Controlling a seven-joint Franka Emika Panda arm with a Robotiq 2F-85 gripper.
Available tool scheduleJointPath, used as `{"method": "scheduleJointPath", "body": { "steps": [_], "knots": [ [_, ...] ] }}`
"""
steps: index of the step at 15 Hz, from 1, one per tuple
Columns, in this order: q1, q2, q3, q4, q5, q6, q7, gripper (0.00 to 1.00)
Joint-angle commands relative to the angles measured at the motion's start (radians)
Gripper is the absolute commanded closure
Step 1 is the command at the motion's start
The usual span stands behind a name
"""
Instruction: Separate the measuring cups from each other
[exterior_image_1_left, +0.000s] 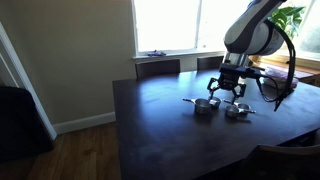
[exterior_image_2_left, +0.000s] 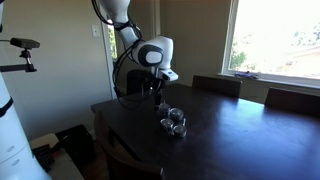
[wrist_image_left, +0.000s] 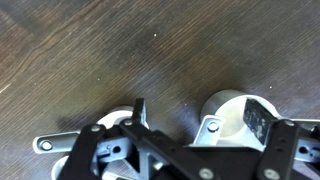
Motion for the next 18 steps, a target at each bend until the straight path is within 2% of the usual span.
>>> {"method": "scheduleJointPath", "body": {
  "steps": [1, 6, 12, 18],
  "knots": [
    [0.022, -0.019, -0.037, -0.01, -0.035, -0.003, 0.088, 0.0],
    [0.035, 0.056, -0.037, 0.054, -0.045, -0.026, 0.173, 0.0],
    [0.054, 0.159, -0.032, 0.146, -0.037, 0.0, 0.232, 0.0],
    [0.057, 0.161, -0.056, 0.158, -0.048, 0.001, 0.274, 0.0]
  ]
}}
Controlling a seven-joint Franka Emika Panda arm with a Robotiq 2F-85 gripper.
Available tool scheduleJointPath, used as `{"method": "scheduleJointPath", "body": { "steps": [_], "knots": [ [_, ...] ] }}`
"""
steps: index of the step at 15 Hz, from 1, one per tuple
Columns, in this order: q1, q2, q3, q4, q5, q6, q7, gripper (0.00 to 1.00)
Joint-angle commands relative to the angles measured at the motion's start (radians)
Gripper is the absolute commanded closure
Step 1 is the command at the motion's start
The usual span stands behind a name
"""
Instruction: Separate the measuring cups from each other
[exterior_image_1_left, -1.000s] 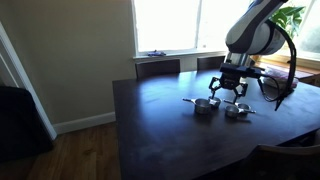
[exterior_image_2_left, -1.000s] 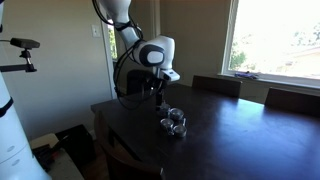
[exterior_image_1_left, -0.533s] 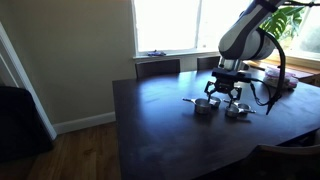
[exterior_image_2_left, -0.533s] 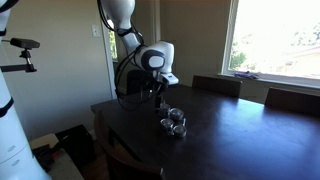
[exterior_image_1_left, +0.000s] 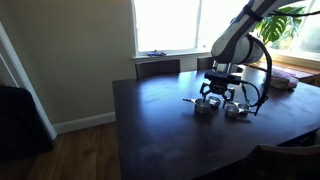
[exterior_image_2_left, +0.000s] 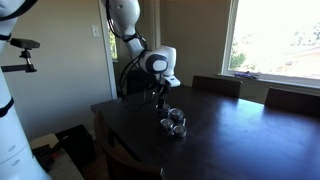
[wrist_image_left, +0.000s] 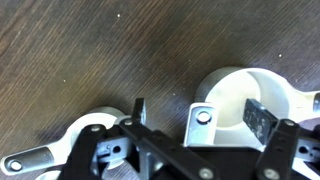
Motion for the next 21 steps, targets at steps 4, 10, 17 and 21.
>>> {"method": "scheduleJointPath", "body": {
  "steps": [4, 10, 17, 21],
  "knots": [
    [0.021, -0.011, -0.053, -0.009, -0.059, -0.018, 0.077, 0.0],
    [0.012, 0.022, -0.056, 0.006, -0.075, -0.07, 0.074, 0.0],
    [0.018, -0.054, -0.067, -0.063, -0.106, -0.029, 0.057, 0.0],
    [0.0, -0.113, -0.041, -0.091, -0.088, -0.031, 0.015, 0.0]
  ]
}}
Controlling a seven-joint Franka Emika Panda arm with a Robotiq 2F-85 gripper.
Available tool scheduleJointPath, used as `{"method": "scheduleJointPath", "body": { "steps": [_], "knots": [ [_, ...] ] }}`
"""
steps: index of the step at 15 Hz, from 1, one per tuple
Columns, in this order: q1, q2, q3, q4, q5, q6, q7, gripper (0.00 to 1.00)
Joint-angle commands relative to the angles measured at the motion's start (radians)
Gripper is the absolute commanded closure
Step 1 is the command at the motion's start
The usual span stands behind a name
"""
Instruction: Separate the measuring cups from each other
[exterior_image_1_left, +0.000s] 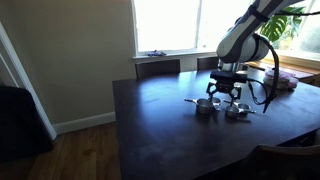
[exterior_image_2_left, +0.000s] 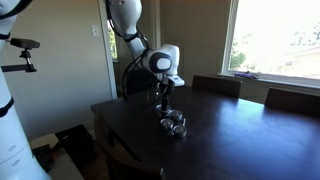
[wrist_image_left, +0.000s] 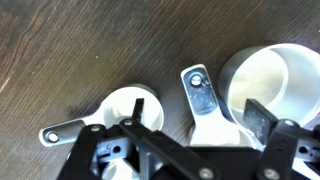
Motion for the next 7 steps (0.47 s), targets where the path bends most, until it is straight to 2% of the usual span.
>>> {"method": "scheduleJointPath", "body": {
  "steps": [1, 5, 6, 7],
  "knots": [
    [-0.01, -0.11, 0.023, -0.083, 0.005, -0.007, -0.045, 0.0],
    [-0.023, -0.171, 0.05, -0.116, 0.039, -0.021, -0.097, 0.0],
    [-0.008, -0.092, 0.034, -0.049, 0.011, -0.005, -0.059, 0.0],
    [-0.009, -0.106, 0.038, -0.058, 0.015, -0.006, -0.067, 0.0]
  ]
}}
